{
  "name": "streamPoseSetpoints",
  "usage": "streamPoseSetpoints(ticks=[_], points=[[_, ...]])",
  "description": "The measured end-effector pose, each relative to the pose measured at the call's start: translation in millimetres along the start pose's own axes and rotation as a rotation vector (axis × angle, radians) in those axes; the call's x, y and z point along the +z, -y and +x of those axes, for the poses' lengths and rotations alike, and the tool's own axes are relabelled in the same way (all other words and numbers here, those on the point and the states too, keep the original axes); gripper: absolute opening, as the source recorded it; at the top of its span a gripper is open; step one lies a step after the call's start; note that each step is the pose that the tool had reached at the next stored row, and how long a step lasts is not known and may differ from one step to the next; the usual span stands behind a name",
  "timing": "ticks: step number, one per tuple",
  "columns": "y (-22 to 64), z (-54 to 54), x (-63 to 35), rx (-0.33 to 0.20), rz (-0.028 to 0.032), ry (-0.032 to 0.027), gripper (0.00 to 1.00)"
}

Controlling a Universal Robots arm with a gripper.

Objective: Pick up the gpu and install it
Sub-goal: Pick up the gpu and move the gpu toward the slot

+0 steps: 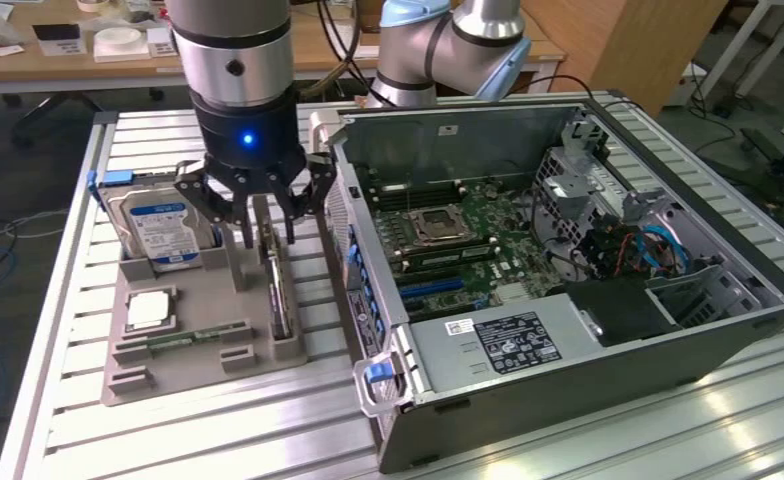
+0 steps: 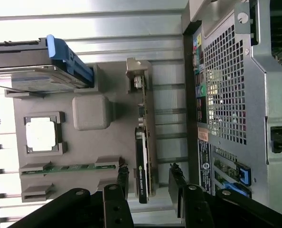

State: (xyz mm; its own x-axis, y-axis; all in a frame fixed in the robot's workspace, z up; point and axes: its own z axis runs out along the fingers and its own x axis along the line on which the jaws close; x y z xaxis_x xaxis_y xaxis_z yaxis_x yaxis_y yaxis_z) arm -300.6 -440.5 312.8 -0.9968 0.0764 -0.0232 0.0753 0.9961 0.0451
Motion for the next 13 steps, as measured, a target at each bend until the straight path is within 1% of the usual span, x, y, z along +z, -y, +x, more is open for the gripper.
streamPoseSetpoints(ticks=[4,9,13], points=[[0.3,0.2,7.1,0.000,0.0001,0.0000,0.47],[0.6,0.3,12.7,0.000,0.0001,0.0000,0.47],[0.9,0.5,19.4,0.000,0.0000,0.0000,0.47]])
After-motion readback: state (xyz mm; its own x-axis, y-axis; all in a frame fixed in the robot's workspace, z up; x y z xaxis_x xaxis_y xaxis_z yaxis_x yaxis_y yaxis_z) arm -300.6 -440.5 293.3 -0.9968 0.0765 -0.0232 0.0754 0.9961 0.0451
